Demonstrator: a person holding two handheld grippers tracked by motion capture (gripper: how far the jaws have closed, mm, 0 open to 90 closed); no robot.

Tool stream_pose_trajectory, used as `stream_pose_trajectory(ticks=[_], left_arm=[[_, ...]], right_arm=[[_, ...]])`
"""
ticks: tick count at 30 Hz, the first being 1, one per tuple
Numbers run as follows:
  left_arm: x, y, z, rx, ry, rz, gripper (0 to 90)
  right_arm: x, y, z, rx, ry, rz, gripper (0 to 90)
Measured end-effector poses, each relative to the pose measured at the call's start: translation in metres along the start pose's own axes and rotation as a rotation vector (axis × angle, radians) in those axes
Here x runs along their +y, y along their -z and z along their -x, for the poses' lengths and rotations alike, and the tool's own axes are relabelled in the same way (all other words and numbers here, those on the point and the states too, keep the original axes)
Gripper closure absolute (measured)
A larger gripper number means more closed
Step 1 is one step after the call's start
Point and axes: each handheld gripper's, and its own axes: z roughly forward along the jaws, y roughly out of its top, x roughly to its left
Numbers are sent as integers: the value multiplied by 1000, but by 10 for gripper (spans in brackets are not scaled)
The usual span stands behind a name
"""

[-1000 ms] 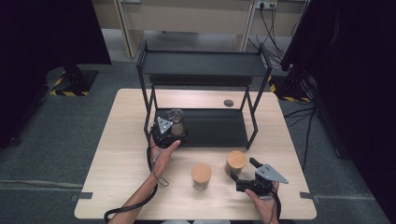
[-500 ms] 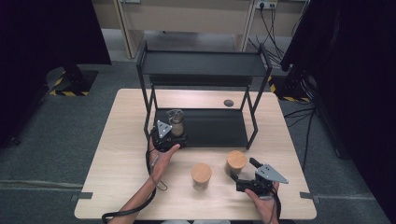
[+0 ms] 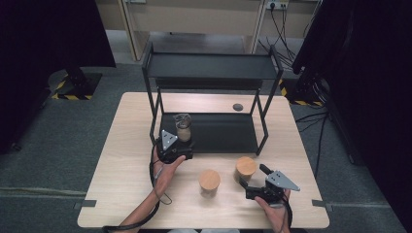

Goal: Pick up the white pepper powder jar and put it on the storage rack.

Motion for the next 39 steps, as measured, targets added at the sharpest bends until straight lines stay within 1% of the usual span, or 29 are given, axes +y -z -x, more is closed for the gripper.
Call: stream_pose_trajectory(ticks=[15,17,19,27,33,39], left_arm=[[-13,13,1,-16,-8,26,35],[-13,15,2,-17,-2,32,34],[-12,16,2,-18,-8,35,35],[-16,20,3,-21,-10,42,35],[-17,27,2,-21,-9,57,34],[-21,34,3,-27,-17,67,35]], right_arm=[[0,0,0,1,-2,-1,14],[0,0,0,0,-3,-1,14],[0,0,0,0,0,0,14],[0,0,0,2,-3,0,14],[0,0,0,1,-4,0,14],[0,0,0,1,-5,0,14]])
